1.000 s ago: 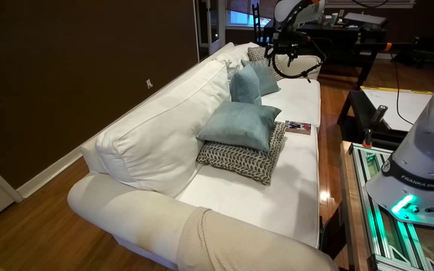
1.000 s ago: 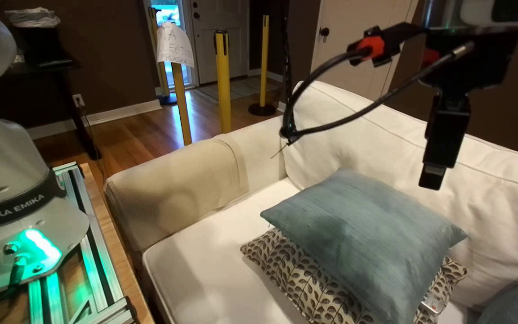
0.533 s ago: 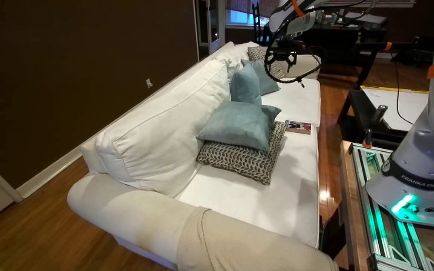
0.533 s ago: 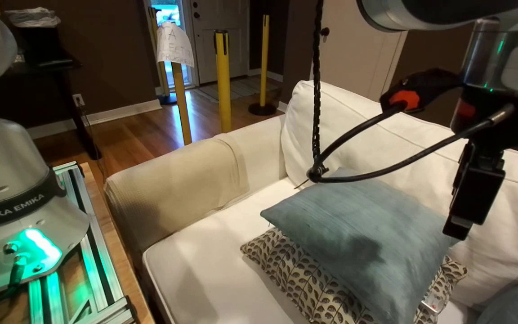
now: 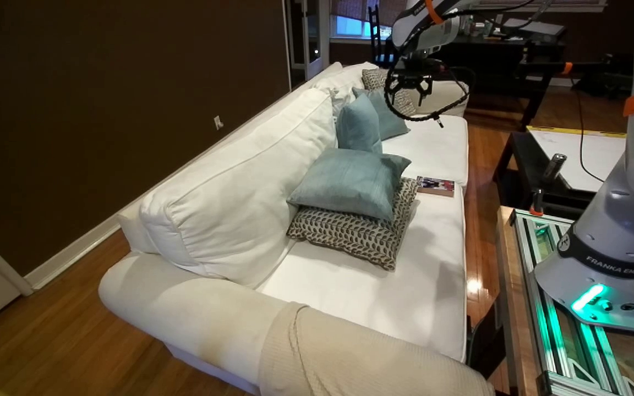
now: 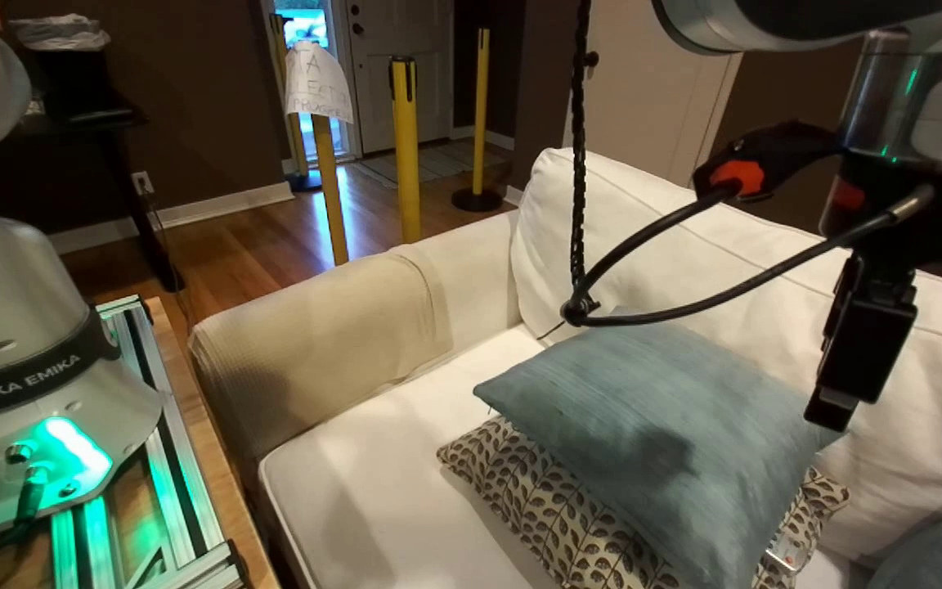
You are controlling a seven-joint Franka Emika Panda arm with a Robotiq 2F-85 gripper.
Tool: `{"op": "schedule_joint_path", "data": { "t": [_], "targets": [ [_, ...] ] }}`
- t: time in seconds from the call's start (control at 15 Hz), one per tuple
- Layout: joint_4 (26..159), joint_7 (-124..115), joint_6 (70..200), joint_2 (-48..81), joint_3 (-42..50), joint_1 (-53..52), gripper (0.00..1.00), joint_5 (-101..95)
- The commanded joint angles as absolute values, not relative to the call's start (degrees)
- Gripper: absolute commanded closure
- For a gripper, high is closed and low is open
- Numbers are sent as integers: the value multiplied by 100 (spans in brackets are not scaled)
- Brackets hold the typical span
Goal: Take out the remote in between the pillows
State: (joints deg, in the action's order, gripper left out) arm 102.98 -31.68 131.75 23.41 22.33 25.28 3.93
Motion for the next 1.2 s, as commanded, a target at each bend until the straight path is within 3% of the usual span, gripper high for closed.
{"op": "schedule_joint_path", "data": {
  "t": [0.0,0.4,1.13],
  "targets": [
    [9547,-2991,12556,3058,2173,2770,0,1006],
    [8199,-2880,11936,4285,2020,3160,0,1512],
    [6219,-3046,11951,6078,1949,3482,0,1363]
  ]
}}
